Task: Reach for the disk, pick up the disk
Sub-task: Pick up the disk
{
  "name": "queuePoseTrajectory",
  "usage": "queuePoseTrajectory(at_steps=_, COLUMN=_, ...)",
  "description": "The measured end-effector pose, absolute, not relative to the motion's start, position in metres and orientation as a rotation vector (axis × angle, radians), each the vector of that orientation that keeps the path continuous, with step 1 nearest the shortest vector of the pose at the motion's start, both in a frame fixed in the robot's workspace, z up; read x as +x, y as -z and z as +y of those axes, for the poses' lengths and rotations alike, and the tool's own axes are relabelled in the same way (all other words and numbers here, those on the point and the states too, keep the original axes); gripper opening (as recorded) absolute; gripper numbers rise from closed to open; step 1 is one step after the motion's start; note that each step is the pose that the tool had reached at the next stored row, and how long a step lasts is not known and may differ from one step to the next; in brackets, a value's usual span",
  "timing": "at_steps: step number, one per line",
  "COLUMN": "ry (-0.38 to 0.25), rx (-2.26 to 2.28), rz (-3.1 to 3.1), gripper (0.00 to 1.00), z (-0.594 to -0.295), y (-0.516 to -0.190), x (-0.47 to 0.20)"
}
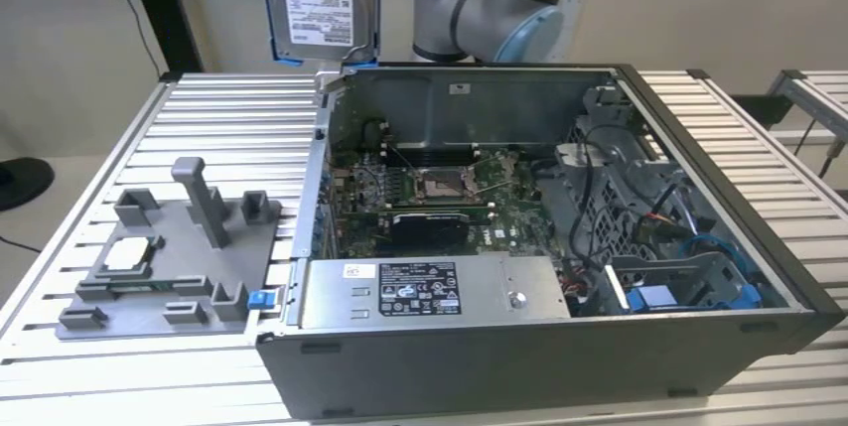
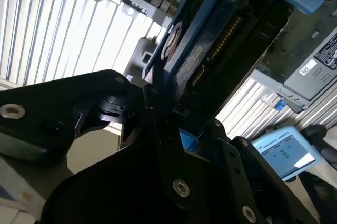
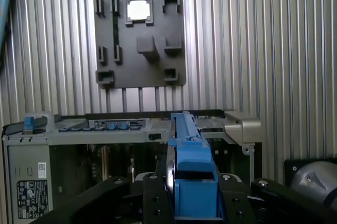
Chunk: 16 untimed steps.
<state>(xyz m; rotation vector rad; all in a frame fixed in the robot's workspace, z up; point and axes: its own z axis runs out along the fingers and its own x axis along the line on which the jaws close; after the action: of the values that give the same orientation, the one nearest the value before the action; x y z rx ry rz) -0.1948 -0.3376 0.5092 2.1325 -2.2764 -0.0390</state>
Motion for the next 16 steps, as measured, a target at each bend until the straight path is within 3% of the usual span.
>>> queuePoseTrajectory(at_steps=16, ry=0.040, rx=2.132, rz=-2.276, gripper=0.00, z=-0.338, y=-0.509, x=-0.150)
